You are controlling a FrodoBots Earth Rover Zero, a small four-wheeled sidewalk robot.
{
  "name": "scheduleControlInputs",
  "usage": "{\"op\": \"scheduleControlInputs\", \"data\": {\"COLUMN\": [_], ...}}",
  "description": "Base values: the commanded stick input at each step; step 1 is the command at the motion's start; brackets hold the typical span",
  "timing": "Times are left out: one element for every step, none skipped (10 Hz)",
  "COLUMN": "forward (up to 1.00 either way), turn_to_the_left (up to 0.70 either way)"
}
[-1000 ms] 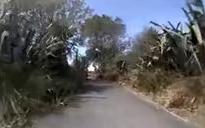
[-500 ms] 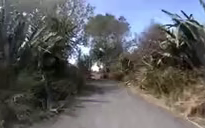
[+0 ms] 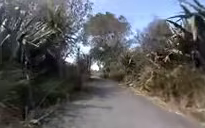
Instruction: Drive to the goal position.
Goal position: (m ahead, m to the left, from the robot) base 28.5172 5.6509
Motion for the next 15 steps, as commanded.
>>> {"op": "scheduleControlInputs", "data": {"forward": [0.85, 0.85, 0.85, 0.85, 0.85, 0.85, 0.85, 0.85, 0.85, 0.85, 0.85, 0.85, 0.85, 0.85, 0.85], "turn_to_the_left": [0.0, 0.0, 0.0, 0.0, 0.0, 0.0, 0.02, 0.11, 0.21, 0.3, 0.0, 0.0, 0.0, 0.0, 0.0]}}
